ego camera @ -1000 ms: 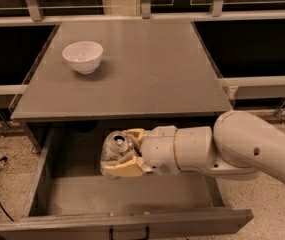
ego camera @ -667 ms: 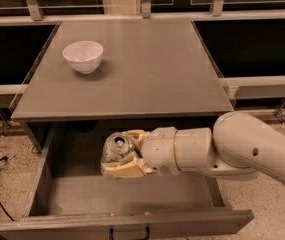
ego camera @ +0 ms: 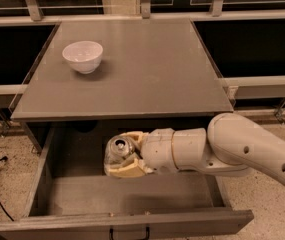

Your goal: Place 7up can into top drawer

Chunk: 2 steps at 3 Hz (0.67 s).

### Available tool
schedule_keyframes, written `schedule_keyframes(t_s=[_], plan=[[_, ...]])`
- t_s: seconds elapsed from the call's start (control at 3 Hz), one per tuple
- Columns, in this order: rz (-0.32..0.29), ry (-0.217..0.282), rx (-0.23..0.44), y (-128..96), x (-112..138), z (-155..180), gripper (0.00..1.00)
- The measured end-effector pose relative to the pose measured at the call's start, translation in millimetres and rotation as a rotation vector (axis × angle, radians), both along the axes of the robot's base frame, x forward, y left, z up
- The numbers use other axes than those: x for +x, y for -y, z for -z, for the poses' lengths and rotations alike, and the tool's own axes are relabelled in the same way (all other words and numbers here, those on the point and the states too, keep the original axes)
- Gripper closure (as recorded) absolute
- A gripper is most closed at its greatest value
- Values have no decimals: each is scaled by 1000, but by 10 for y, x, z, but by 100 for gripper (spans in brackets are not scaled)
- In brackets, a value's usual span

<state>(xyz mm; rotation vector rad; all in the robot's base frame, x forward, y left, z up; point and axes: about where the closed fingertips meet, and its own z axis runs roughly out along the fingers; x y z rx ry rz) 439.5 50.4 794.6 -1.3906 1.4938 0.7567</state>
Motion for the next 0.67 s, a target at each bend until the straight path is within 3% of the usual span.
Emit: schedule_keyframes(t_s=[0.67], plan=[[-41,19,-82,62,137,348,100]])
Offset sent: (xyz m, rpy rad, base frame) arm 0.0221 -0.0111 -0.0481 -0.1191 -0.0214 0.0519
